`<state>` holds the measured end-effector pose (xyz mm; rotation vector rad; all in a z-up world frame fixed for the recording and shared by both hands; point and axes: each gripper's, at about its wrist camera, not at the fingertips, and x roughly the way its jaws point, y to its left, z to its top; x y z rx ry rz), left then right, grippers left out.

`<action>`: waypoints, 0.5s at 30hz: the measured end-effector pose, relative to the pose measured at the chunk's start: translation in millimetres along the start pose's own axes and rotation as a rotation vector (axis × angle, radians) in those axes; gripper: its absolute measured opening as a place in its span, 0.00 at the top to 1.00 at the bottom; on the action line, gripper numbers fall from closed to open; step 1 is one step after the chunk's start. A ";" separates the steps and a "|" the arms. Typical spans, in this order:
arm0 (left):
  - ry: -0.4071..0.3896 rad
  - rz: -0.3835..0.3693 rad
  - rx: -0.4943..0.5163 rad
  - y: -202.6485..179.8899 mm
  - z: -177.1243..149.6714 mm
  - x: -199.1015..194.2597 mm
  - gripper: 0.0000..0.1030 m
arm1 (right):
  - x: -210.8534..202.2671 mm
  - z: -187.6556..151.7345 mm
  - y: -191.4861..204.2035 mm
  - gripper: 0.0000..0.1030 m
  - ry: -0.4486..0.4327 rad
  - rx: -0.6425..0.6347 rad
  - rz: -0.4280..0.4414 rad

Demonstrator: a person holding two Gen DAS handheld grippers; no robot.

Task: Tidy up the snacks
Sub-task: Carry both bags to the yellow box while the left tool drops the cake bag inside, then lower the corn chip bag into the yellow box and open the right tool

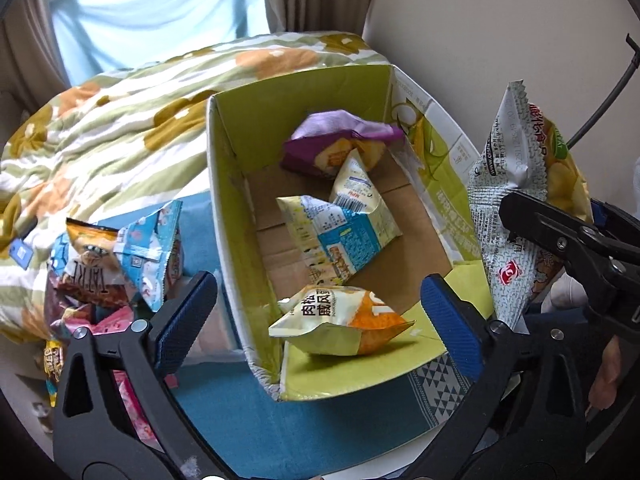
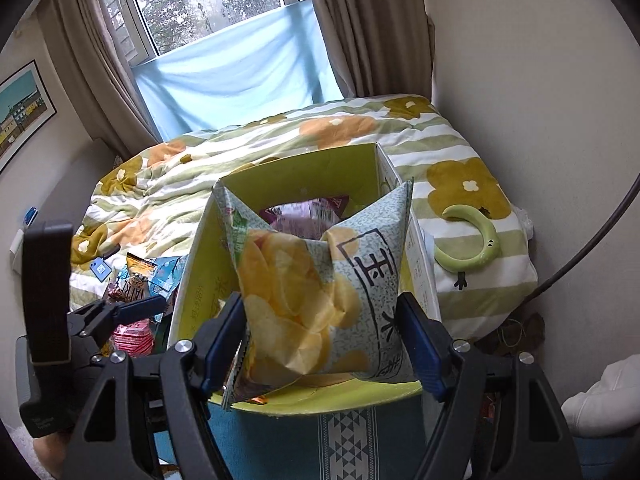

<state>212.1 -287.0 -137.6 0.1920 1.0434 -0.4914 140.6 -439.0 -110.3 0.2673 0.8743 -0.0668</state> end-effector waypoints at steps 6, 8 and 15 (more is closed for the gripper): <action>-0.034 0.070 -0.004 21.0 -16.9 -16.1 0.02 | 20.8 -1.9 3.3 0.31 0.049 -0.048 -0.014; -0.038 0.068 -0.018 28.3 -20.1 -18.6 0.02 | 30.9 -2.8 4.4 0.31 0.076 -0.065 -0.022; -0.023 0.065 -0.049 47.6 -26.4 -16.2 0.02 | 58.7 5.3 11.2 0.30 0.153 -0.089 -0.025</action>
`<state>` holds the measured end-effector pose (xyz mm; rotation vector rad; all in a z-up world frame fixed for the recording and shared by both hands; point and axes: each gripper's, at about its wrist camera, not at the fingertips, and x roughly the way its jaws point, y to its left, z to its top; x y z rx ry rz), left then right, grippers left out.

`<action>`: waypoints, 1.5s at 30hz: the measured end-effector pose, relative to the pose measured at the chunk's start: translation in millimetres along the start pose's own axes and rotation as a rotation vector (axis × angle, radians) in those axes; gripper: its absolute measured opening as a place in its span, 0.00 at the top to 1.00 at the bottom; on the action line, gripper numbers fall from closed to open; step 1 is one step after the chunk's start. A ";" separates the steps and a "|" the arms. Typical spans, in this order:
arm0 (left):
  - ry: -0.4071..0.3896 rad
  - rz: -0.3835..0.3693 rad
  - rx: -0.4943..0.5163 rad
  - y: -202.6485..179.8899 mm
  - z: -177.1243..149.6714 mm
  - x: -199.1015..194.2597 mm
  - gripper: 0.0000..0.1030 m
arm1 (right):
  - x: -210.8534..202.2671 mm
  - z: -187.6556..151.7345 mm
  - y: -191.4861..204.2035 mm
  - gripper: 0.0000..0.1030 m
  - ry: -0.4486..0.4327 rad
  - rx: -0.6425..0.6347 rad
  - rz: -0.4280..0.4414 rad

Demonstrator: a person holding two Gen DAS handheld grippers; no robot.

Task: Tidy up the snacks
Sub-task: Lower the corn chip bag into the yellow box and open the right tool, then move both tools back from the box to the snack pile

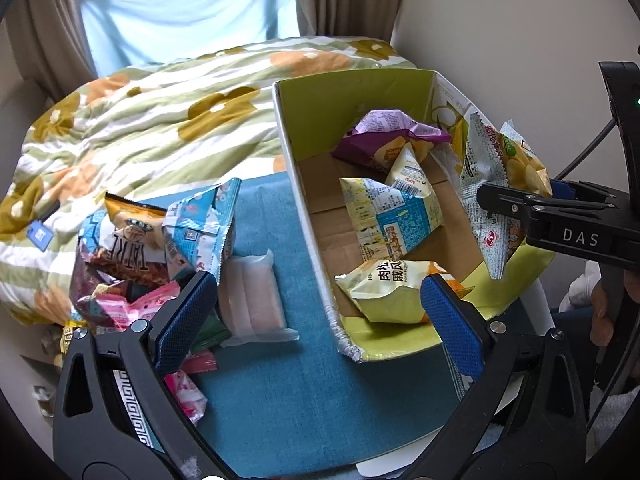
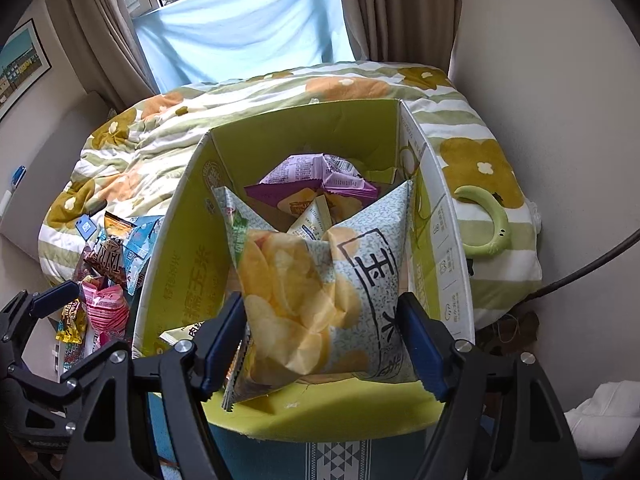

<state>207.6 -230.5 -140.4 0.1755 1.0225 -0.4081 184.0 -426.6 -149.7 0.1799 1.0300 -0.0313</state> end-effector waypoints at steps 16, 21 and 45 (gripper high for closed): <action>-0.032 0.047 -0.005 -9.9 -18.8 -16.6 0.02 | -18.0 -23.5 -5.9 0.01 -0.105 0.029 0.024; -0.056 0.044 -0.014 -16.1 -26.6 -32.9 0.02 | -33.4 -37.2 -5.7 0.01 -0.139 0.031 0.043; -0.210 0.201 -0.240 62.3 -121.3 -174.6 0.02 | -132.6 -69.0 70.2 0.00 -0.313 -0.172 0.119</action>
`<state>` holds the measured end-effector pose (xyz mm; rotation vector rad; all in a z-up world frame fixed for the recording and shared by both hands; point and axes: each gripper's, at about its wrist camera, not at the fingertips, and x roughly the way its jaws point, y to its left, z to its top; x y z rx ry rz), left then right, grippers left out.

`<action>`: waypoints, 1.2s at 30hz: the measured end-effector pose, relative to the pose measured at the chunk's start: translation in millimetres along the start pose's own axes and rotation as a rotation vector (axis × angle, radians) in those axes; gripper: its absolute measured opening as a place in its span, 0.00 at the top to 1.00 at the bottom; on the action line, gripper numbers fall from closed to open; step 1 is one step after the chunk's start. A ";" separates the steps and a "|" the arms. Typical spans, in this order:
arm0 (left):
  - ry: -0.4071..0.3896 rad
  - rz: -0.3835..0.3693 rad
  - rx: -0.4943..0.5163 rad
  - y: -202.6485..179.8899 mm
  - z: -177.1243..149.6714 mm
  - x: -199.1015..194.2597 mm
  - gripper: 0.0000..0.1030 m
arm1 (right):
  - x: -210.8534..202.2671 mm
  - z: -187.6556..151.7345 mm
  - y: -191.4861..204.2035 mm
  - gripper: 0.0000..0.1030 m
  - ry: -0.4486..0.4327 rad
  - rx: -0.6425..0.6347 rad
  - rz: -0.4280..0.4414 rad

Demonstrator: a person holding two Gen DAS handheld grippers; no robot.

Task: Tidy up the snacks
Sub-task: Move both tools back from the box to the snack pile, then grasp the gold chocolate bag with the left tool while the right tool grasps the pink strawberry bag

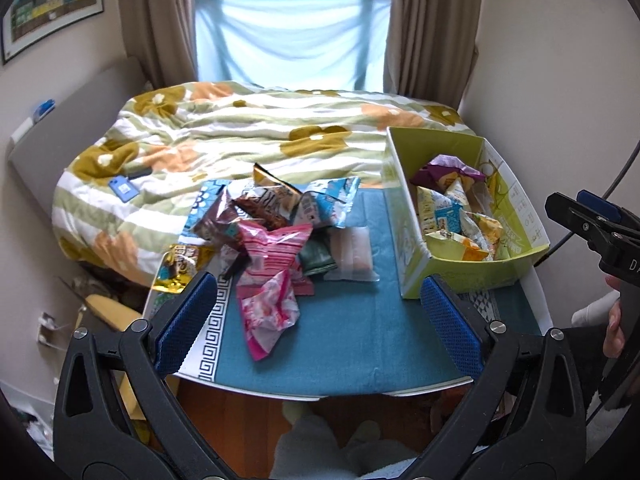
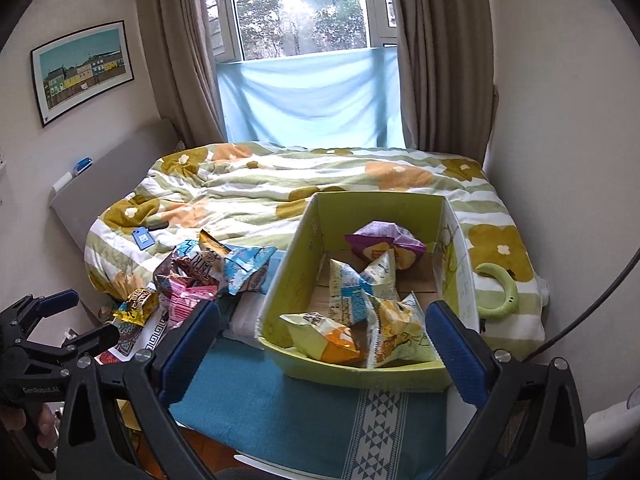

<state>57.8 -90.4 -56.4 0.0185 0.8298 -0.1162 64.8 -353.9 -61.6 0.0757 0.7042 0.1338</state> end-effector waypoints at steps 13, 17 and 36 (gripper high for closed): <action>0.051 0.067 -0.061 124.1 -14.5 30.8 0.02 | 35.6 -17.9 95.7 0.00 0.059 0.021 0.132; 0.079 0.082 -0.028 149.1 -15.7 61.7 0.02 | 59.6 -28.1 127.0 0.00 0.109 0.073 0.167; 0.268 0.062 0.129 187.0 -22.0 235.1 0.02 | 185.5 -82.8 208.9 0.00 0.321 0.125 -0.006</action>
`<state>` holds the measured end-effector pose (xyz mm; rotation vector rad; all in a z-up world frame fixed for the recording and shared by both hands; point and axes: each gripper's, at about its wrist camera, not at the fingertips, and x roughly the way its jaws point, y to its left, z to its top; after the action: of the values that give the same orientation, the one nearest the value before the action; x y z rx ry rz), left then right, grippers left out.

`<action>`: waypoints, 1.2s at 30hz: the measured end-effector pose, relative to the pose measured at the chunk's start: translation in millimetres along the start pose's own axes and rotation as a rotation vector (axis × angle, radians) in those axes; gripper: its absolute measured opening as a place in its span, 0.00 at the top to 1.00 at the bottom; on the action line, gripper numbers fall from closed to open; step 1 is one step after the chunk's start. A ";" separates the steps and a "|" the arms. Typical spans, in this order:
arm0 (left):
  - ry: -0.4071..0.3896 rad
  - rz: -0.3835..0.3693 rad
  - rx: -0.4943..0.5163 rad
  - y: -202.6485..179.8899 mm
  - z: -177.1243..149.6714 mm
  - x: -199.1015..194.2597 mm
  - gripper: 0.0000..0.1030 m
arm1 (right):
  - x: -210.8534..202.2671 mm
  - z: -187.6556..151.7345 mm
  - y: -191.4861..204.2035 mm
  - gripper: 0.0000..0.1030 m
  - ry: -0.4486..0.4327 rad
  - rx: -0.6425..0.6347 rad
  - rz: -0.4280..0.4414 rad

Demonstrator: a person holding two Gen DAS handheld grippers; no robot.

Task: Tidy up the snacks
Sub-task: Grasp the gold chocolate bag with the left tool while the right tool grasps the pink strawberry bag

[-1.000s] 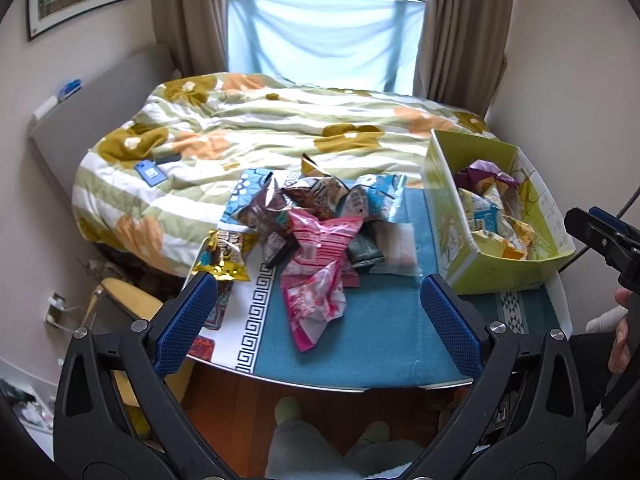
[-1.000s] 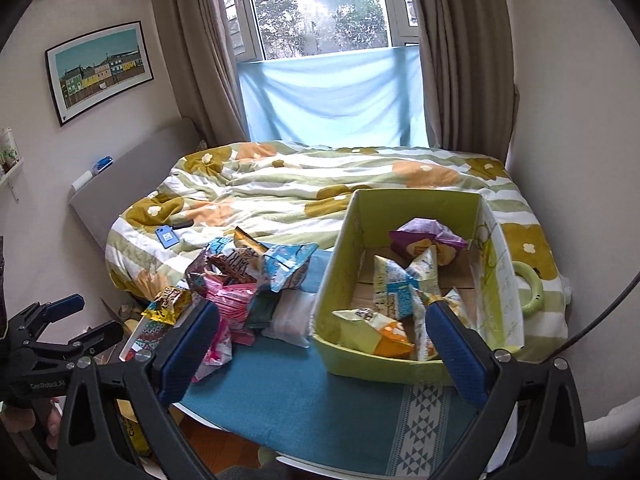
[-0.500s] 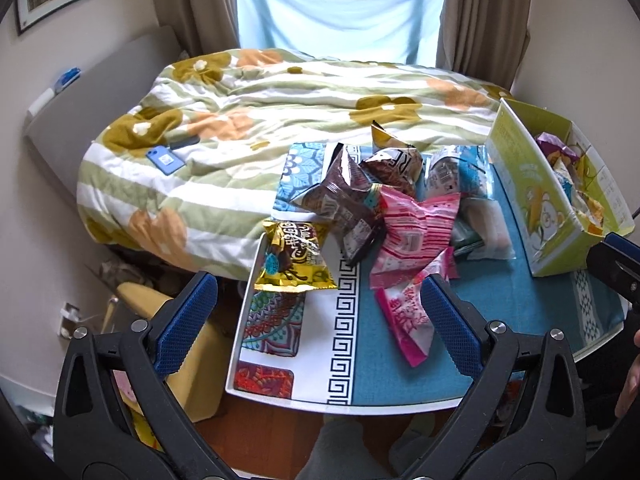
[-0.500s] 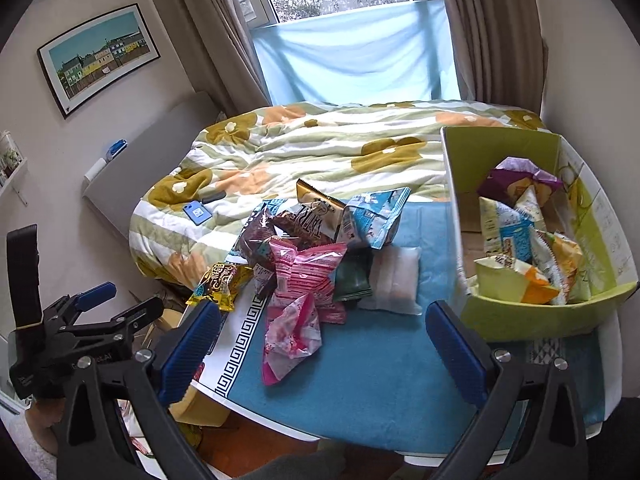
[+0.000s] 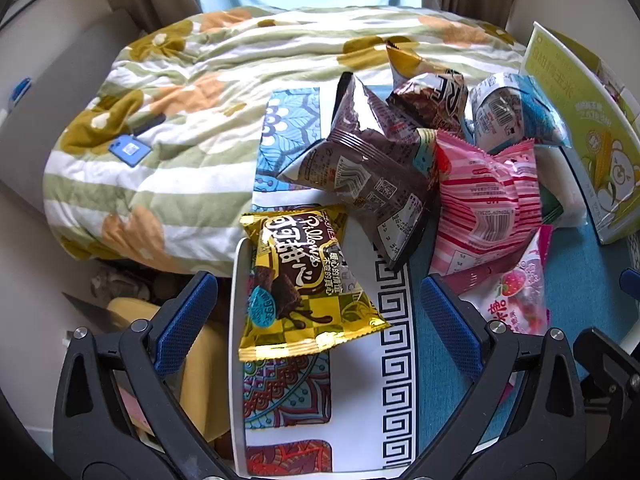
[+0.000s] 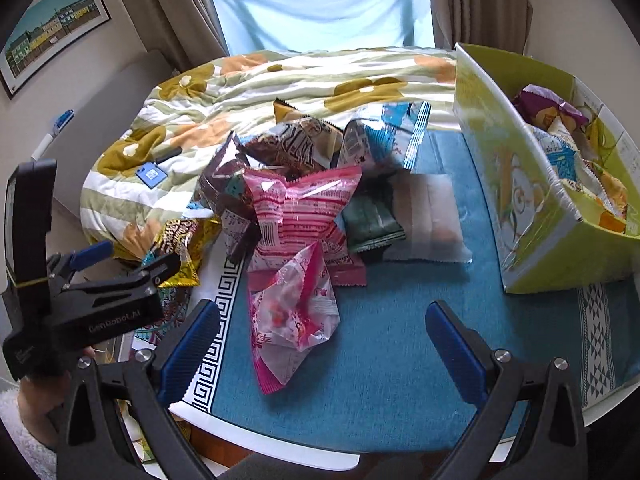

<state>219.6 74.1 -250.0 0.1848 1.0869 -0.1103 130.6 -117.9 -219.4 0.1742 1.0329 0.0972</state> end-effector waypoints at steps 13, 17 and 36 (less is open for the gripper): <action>0.097 -0.049 0.015 1.3 5.3 47.1 0.11 | 39.3 -2.3 12.1 0.00 0.095 0.049 -0.025; 0.114 -0.060 0.011 0.9 6.9 54.5 0.27 | 45.5 -2.6 11.2 0.00 0.107 0.056 -0.033; 0.132 -0.093 -0.005 14.2 2.6 58.9 0.37 | 82.1 -7.4 22.9 0.18 0.189 0.005 -0.021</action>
<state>251.6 87.6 -299.7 0.1389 1.2280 -0.1805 166.2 -81.4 -288.1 0.1607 1.2236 0.0930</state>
